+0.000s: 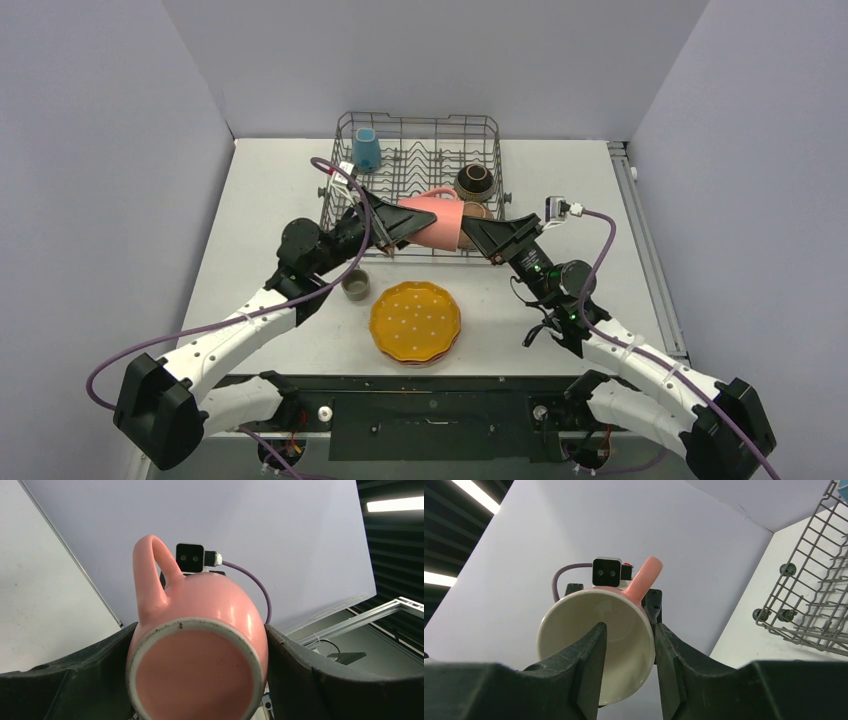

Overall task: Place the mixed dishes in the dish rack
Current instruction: Pick up the cup at the center of the board.

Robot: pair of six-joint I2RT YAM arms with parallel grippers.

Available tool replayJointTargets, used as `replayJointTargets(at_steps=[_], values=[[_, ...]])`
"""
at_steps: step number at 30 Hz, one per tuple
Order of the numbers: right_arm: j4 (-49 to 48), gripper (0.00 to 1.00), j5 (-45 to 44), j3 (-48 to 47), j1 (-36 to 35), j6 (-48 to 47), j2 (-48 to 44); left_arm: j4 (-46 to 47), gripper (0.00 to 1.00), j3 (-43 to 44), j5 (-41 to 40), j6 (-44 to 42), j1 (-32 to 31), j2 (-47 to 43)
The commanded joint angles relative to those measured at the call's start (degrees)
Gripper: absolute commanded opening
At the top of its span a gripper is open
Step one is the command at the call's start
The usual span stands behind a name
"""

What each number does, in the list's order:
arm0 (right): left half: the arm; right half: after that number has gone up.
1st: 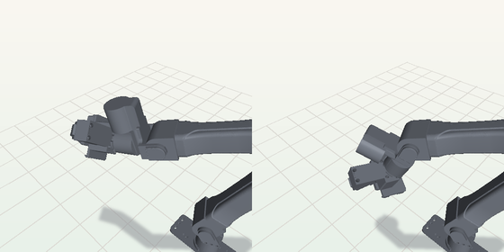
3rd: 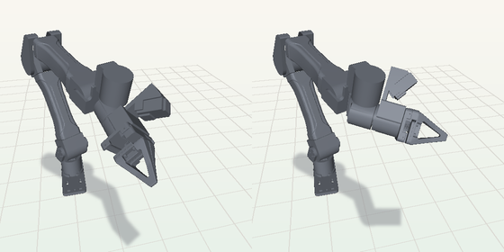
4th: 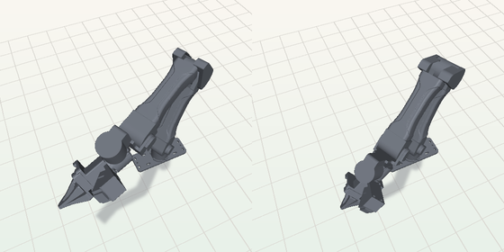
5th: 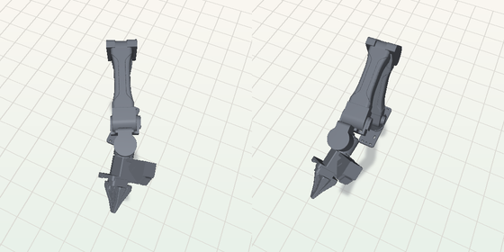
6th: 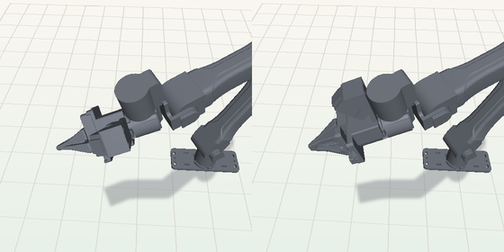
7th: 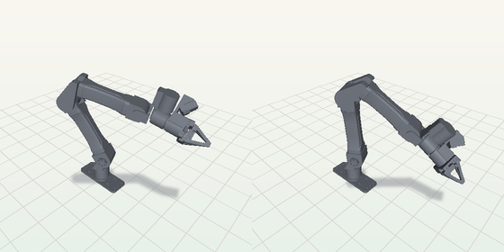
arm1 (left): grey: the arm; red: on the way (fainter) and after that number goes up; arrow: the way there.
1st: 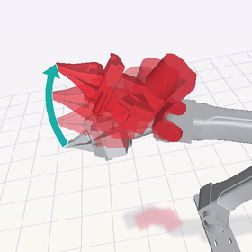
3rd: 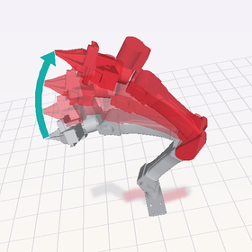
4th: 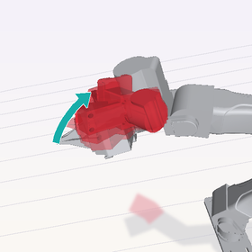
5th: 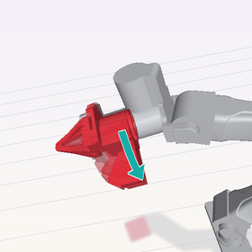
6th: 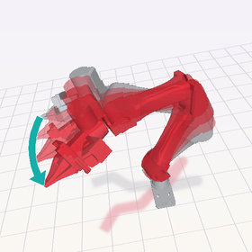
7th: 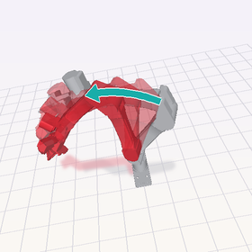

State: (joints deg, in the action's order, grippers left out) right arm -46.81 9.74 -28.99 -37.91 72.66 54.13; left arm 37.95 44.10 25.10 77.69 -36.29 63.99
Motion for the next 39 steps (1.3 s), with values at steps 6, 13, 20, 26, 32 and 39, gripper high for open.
replayJointTargets(at_steps=[6,13,20,26,32,39], values=[[1.8,0.37,-0.4,1.8,2.0,-1.8,-6.8,-4.5,0.00,7.0,0.0,-9.0,4.7,-0.8],[7.3,0.37,-1.2,2.9,3.1,-3.8,-12.1,-9.8,0.00,9.1,2.9,-13.7,11.3,-0.3],[14.7,0.38,-1.3,2.9,3.8,-7.2,-16.7,-19.2,0.00,13.8,4.0,-22.1,15.2,1.1],[23.2,0.38,-1.9,1.6,4.3,-11.5,-21.4,-26.6,0.00,17.7,2.4,-29.4,17.1,2.6],[32.9,0.39,-1.7,-1.5,4.3,-17.0,-24.5,-34.5,0.00,22.5,1.0,-36.5,18.5,5.1],[45.8,0.40,-2.1,-6.1,4.3,-25.0,-26.1,-39.8,0.00,27.2,-2.2,-42.8,19.4,8.1]])
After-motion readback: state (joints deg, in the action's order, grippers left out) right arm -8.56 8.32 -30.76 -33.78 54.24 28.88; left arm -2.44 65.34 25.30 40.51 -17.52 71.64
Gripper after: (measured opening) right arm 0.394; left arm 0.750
